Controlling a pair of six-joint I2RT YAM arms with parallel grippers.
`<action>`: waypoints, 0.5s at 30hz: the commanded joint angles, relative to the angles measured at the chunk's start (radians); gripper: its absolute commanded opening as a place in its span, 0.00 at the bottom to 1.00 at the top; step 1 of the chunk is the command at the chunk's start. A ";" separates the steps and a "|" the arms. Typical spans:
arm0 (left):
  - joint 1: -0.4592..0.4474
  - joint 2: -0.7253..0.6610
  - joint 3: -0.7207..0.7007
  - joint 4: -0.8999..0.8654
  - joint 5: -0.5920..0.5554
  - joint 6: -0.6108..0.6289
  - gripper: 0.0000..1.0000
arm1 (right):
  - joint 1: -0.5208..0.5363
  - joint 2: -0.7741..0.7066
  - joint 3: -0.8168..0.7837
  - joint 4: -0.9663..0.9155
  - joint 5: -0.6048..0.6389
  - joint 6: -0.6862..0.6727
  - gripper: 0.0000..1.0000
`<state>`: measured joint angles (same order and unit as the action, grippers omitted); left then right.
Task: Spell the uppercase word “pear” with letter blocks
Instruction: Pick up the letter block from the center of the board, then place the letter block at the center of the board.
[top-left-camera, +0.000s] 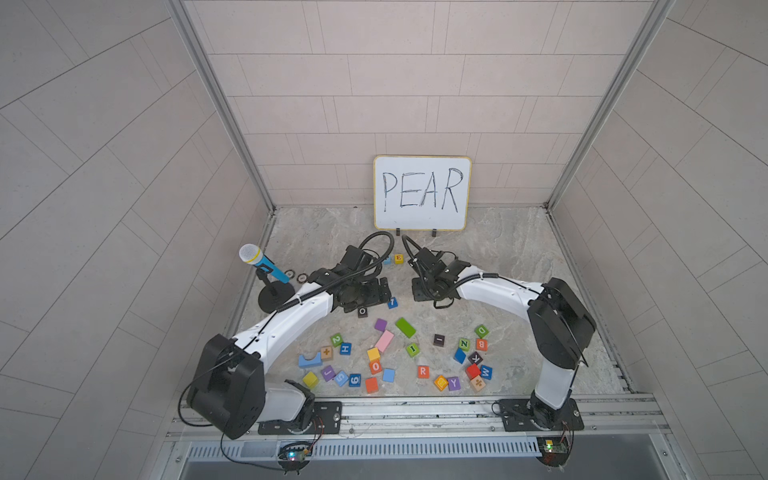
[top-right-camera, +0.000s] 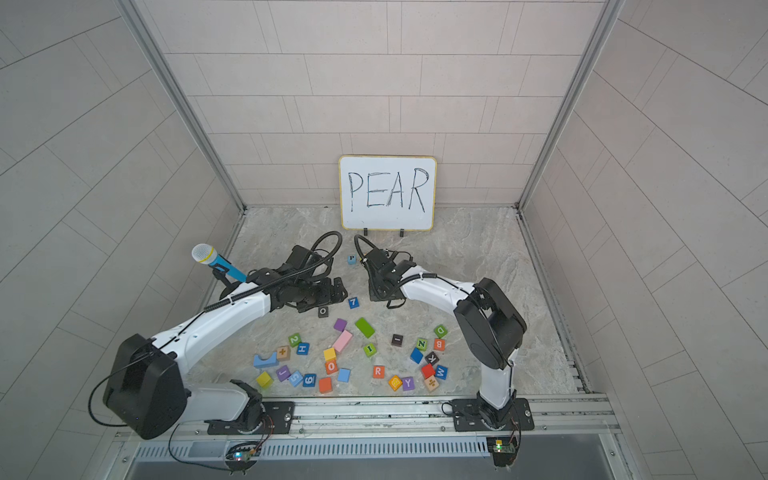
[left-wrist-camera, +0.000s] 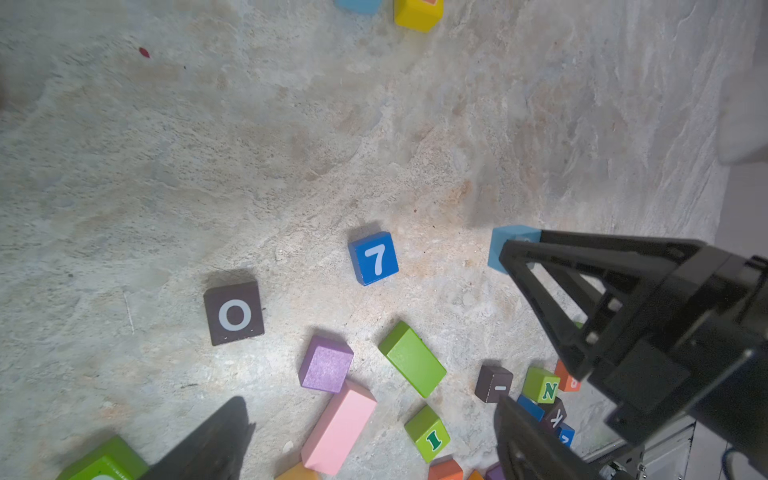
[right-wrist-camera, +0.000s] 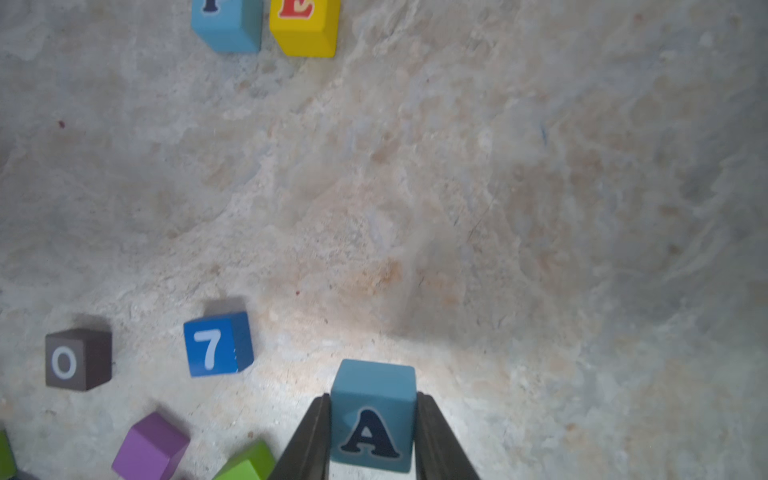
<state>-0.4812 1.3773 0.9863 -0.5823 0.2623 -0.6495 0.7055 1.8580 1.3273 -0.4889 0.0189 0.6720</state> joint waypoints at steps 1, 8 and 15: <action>0.017 0.044 0.046 0.010 0.015 0.025 0.96 | -0.030 0.065 0.090 -0.025 0.025 -0.038 0.33; 0.030 0.127 0.119 -0.008 0.026 0.053 0.96 | -0.085 0.224 0.286 -0.031 0.015 -0.064 0.33; 0.050 0.185 0.157 -0.007 0.049 0.058 0.96 | -0.125 0.347 0.419 -0.045 0.018 -0.081 0.33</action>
<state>-0.4397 1.5463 1.1130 -0.5747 0.2966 -0.6086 0.5926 2.1777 1.7107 -0.4973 0.0200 0.6025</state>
